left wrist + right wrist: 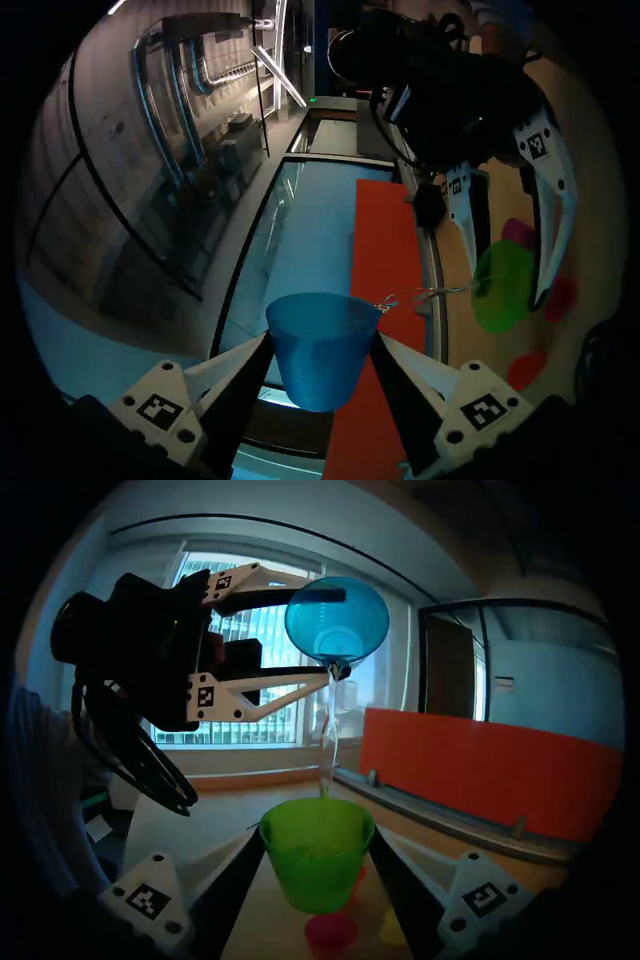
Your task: Pour water
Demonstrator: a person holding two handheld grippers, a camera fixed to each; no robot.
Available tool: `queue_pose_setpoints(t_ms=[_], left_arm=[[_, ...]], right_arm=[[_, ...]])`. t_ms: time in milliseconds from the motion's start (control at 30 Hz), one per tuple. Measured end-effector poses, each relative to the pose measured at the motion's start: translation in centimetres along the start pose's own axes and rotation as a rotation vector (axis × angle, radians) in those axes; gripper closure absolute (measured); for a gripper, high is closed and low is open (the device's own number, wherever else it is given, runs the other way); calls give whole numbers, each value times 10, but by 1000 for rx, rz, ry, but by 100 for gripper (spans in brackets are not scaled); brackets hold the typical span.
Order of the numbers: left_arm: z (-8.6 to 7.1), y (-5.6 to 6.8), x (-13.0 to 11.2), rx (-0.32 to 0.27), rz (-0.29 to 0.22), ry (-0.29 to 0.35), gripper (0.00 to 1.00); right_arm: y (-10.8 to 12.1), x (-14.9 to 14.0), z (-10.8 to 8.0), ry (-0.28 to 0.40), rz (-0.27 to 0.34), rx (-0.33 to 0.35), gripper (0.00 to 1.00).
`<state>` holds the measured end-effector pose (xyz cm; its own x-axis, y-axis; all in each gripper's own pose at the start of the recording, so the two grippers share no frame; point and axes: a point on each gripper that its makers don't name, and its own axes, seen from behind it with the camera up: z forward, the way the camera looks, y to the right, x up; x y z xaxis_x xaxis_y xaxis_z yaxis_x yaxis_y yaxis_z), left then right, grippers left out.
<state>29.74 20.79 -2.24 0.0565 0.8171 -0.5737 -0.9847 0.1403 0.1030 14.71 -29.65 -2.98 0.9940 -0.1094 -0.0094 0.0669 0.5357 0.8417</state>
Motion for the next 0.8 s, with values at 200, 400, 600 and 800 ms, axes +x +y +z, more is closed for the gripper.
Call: queue_pose_setpoints(t_ms=[200, 400, 600, 800], left_arm=[[-1, -2, 3, 7, 44, 0, 16], [-2, -6, 8, 18, 99, 3, 17], [-2, -8, 16, 23, 150, 15, 17], [-3, -9, 24, 30, 205, 25, 17]], right_arm=[[0, 1, 0, 4, 0, -1, 9], [-1, 4, 0, 9, -2, -2, 9], [-1, 8, 0, 18, 0, -4, 9], [0, 10, -1, 22, -3, -7, 9]])
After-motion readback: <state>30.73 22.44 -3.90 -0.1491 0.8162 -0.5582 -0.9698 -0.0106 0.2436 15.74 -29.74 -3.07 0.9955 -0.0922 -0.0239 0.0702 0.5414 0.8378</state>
